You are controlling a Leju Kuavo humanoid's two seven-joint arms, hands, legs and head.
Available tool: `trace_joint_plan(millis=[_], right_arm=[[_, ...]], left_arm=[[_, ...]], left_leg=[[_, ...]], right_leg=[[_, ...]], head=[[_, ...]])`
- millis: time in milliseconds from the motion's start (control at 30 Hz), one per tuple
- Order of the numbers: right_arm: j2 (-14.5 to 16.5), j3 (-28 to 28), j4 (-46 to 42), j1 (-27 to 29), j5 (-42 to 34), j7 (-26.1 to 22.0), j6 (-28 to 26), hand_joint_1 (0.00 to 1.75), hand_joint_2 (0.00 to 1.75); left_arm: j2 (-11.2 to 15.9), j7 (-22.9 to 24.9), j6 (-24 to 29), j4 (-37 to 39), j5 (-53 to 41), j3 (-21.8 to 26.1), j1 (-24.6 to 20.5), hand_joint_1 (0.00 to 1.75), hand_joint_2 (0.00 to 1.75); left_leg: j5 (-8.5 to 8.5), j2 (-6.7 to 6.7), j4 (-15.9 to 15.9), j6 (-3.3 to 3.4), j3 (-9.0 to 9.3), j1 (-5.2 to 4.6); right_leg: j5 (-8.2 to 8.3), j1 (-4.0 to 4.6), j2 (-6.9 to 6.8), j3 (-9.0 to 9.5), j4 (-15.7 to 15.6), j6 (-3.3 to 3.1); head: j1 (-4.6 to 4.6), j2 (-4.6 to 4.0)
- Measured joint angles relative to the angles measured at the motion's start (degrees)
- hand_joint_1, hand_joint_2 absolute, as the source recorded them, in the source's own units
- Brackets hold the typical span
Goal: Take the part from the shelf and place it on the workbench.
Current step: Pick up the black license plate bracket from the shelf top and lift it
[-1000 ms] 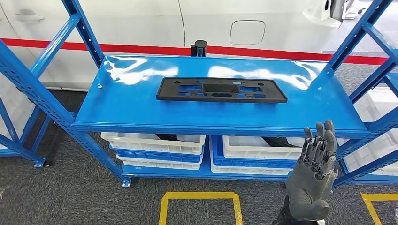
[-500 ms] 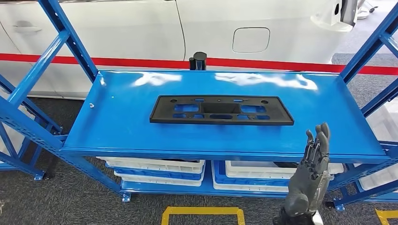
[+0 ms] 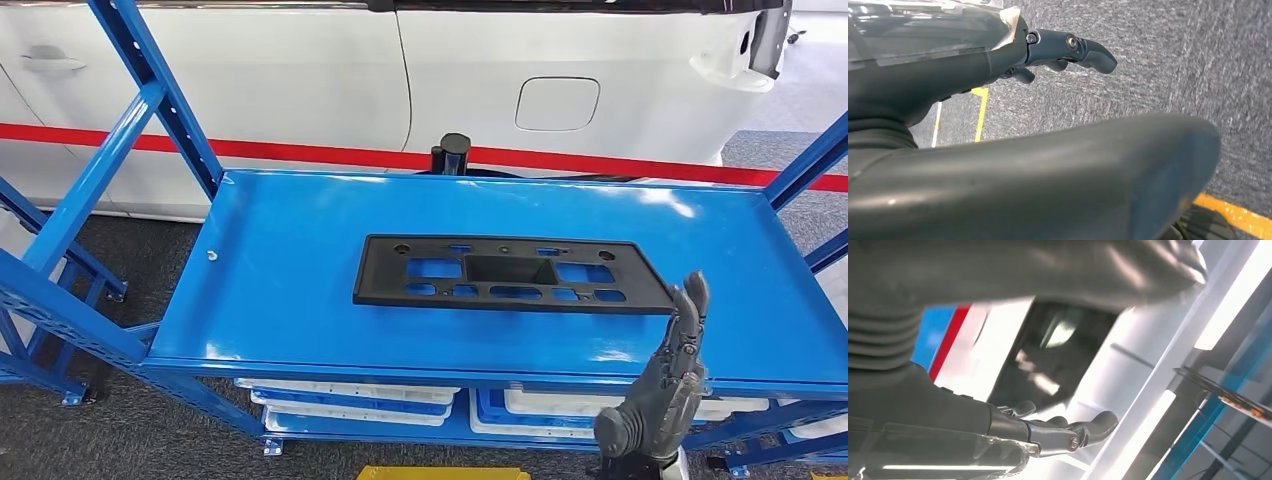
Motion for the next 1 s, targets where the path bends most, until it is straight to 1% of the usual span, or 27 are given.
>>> trace_joint_plan(millis=[33, 67, 100, 133, 167, 200, 233, 267, 300, 333, 400, 433, 533, 600, 667, 900, 1000], right_arm=[[0.0, -1.0, 0.6, 0.1, 3.0, 2.0, -1.5, 0.00, 1.75], [-0.1, -2.2, 1.2, 0.2, 6.0, 4.2, -2.7, 0.00, 1.75], [-0.1, -3.4, 2.0, 0.2, 8.9, 6.3, -3.9, 0.00, 1.75], [-0.2, -4.7, 2.8, 0.2, 11.9, 8.3, -4.9, 0.00, 1.75], [-0.3, -6.0, 3.7, 0.0, 14.6, 10.1, -5.7, 0.00, 1.75], [-0.4, -7.3, 4.7, -0.2, 17.4, 11.8, -6.3, 0.00, 1.75], [-0.6, -8.6, 5.8, -0.5, 20.5, 13.5, -6.5, 0.00, 1.75], [-0.8, -9.9, 7.2, -1.0, 23.6, 15.2, -6.5, 0.00, 1.75], [-0.9, -11.0, 8.7, -1.6, 26.7, 16.8, -6.3, 0.00, 1.75], [-1.1, -12.1, 10.4, -2.3, 29.6, 18.5, -5.9, 0.00, 1.75], [-1.7, -13.8, 14.0, -3.8, 34.4, 21.5, -5.2, 0.00, 1.75], [-2.1, -14.5, 15.6, -4.5, 36.8, 22.8, -5.0, 0.00, 1.75], [-2.9, -15.9, 20.5, -6.7, 43.3, 26.6, -4.7, 0.00, 1.75], [-3.2, -16.5, 23.1, -7.8, 45.7, 28.2, -4.7, 0.00, 1.75], [-3.4, -16.9, 24.5, -8.4, 46.2, 28.7, -4.7, 0.00, 1.75], [-3.7, -17.4, 26.6, -9.8, 46.5, 29.0, -4.8, 0.00, 1.75], [-3.9, -17.5, 27.1, -9.9, 47.4, 30.2, -4.6, 0.00, 1.75]], left_arm=[[0.0, 0.1, -0.1, 0.0, -0.1, 0.0, 0.0, 0.00, 0.00], [-0.1, 0.3, -0.2, 0.0, -0.3, 0.0, 0.0, 0.00, 0.00], [-0.1, 0.4, -0.3, 0.0, -0.4, 0.0, 0.0, 0.00, 0.00], [-0.2, 0.4, -0.3, 0.0, -0.5, -0.1, 0.0, 0.00, 0.00], [-0.2, 0.5, -0.4, 0.0, -0.7, -0.1, 0.0, 0.00, 0.00], [-0.3, 0.6, -0.4, 0.0, -0.8, -0.1, 0.0, 0.00, 0.00], [-0.3, 0.6, -0.4, 0.0, -0.8, -0.1, 0.0, 0.00, 0.00], [-0.3, 0.6, -0.5, 0.0, -0.9, -0.1, 0.0, 0.00, 0.00], [-0.4, 0.5, -0.5, 0.0, -0.9, -0.1, 0.0, 0.00, 0.00], [-0.4, 0.4, -0.5, 0.0, -0.9, -0.1, 0.0, 0.00, 0.00], [-0.4, 0.2, -0.7, 0.0, -1.1, -0.1, 0.0, 0.00, 0.00], [-0.4, 0.2, -0.8, 0.0, -1.4, -0.2, 0.0, 0.00, 0.00], [-1.3, 0.2, 0.8, 0.1, -2.0, -0.5, -0.3, 0.00, 0.00], [-2.4, 0.2, 2.0, 0.2, -2.1, -0.7, -0.7, 0.00, 0.00], [-3.1, 0.2, 2.4, 0.2, -2.2, -0.8, -0.8, 0.00, 0.00], [-3.9, 0.2, 2.6, 0.3, -2.2, -0.9, -0.8, 0.00, 0.00], [-4.0, 0.6, 2.4, 0.3, -2.2, -0.9, -0.8, 0.00, 0.00]], left_leg=[[-0.32, -0.05, 0.0, 0.28, 0.28, -0.15], [-0.65, -0.14, 0.0, 0.45, 0.62, -0.30], [-1.00, -0.28, 0.0, 0.52, 1.04, -0.41], [-1.37, -0.42, 0.0, 0.50, 1.55, -0.48], [-1.74, -0.55, 0.0, 0.40, 2.03, -0.50], [-2.20, -0.66, 0.0, 0.18, 2.41, -0.66], [-2.62, -0.70, 0.0, -0.09, 2.66, -0.81], [-2.97, -0.72, 0.0, -0.31, 2.81, -0.96], [-3.25, -0.69, 0.0, -0.11, 2.92, -1.11], [-3.34, -0.63, -0.1, 0.24, 3.02, -1.09], [-3.36, -0.56, -0.3, 0.97, 3.25, -1.03], [-3.33, -0.55, -0.4, 0.96, 3.34, -1.01], [-3.34, -0.54, -0.9, 0.71, 3.59, -1.02], [-3.36, -0.54, -1.1, 0.25, 3.68, -1.01], [-3.38, -0.53, -1.2, -0.12, 3.75, -0.99], [-3.62, -0.46, -1.2, -0.54, 4.23, -0.99], [-3.68, -0.45, -1.2, -0.62, 4.44, -1.03]], right_leg=[[-0.55, 0.07, 0.00, -2.65, 3.6, -0.05], [-0.23, 0.13, 0.00, -4.48, 5.3, 0.14], [1.05, 0.15, 0.00, -5.21, 4.8, 0.49], [3.06, 0.18, -0.02, -4.81, 2.1, 0.91], [5.33, 0.25, -0.09, -3.70, -1.8, 1.22], [7.27, 0.47, -0.19, -2.47, -5.4, 1.20], [8.57, 0.71, -0.26, -1.46, -7.9, 0.86], [9.21, 0.88, -0.29, -0.85, -9.3, 0.41], [9.44, 0.93, -0.23, -0.60, -9.6, -0.01], [9.52, 0.87, -0.14, -0.47, -9.7, -0.22], [9.56, 0.81, -0.01, -0.41, -9.8, -0.37], [9.49, 0.88, 0.01, -0.41, -9.8, -0.47], [9.32, 0.91, 0.05, -0.41, -9.8, -0.75], [9.22, 0.93, 0.07, -0.39, -9.8, -0.90], [9.16, 0.96, 0.06, -0.35, -9.8, -0.99], [8.96, 1.00, 0.12, 0.09, -9.8, -1.08], [8.92, 0.99, 0.12, 0.34, -9.8, -1.04]], head=[[0.04, 0.00], [0.08, 0.00], [0.09, 0.00], [0.11, 0.00], [0.13, 0.00], [0.15, 0.00], [0.16, 0.00], [0.15, 0.00], [0.12, 0.00], [0.11, 0.00], [0.10, 0.00], [0.10, 0.00], [0.08, 0.00], [0.08, 0.00], [0.11, 0.00], [0.12, 0.00], [0.13, 0.00]])
